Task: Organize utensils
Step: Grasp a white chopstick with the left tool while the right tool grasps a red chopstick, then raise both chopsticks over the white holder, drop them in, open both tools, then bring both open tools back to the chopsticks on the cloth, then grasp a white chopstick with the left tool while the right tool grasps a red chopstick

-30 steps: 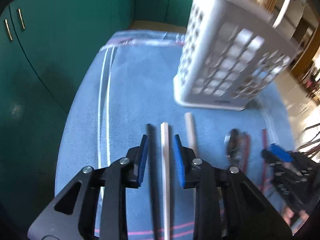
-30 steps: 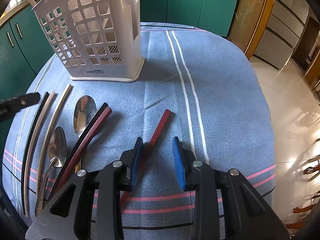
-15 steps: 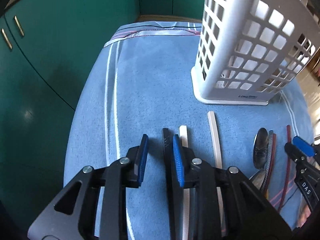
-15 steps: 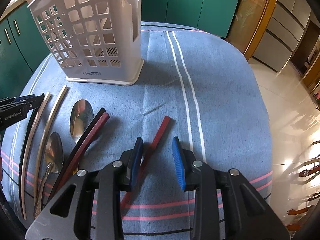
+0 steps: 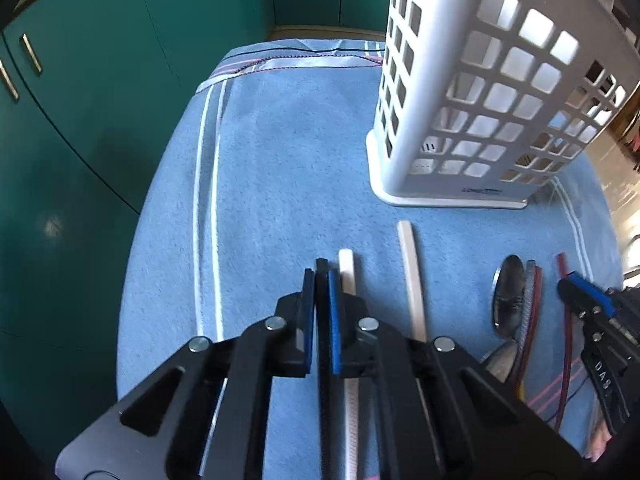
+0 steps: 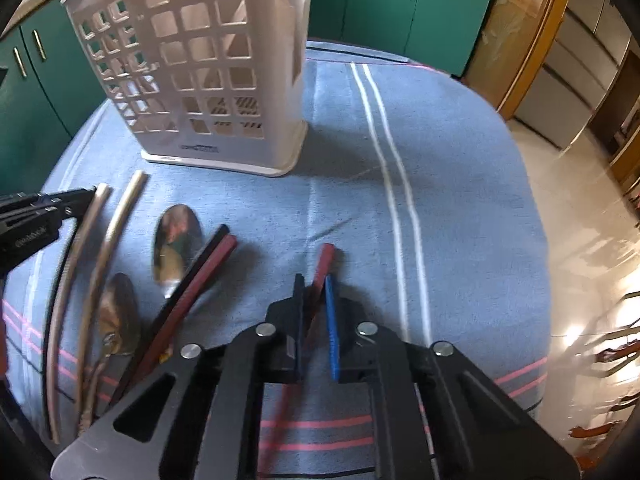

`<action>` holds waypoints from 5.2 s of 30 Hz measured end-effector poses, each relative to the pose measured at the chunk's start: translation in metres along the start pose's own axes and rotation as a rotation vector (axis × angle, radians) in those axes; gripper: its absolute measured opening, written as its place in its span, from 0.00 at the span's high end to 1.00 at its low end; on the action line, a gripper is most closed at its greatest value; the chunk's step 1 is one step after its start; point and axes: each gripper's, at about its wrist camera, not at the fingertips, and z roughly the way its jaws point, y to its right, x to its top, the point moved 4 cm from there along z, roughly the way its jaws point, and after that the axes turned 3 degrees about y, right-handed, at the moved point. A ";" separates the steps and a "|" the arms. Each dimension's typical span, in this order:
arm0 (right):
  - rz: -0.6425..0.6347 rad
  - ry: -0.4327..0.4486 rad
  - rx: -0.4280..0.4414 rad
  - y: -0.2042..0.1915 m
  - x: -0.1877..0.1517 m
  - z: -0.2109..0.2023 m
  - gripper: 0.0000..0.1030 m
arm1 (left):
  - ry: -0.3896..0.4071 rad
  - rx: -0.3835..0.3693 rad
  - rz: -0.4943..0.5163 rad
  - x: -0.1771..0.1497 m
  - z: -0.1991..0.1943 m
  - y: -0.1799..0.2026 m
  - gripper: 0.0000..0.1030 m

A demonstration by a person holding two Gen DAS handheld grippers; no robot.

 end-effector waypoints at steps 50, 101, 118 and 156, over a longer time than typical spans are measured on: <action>0.069 0.751 0.145 0.013 0.188 -0.230 0.94 | 0.643 -0.156 -0.315 0.154 -0.235 -0.004 0.94; 0.179 0.023 0.237 0.003 0.012 -0.020 0.88 | 0.064 -0.054 -0.141 -0.038 -0.030 -0.003 0.67; 0.192 0.016 0.078 0.053 -0.010 -0.019 0.73 | 0.044 -0.010 -0.094 -0.005 -0.003 0.009 0.60; 0.067 0.036 0.043 0.013 -0.009 -0.012 0.93 | 0.016 -0.004 -0.078 -0.008 -0.005 0.012 0.94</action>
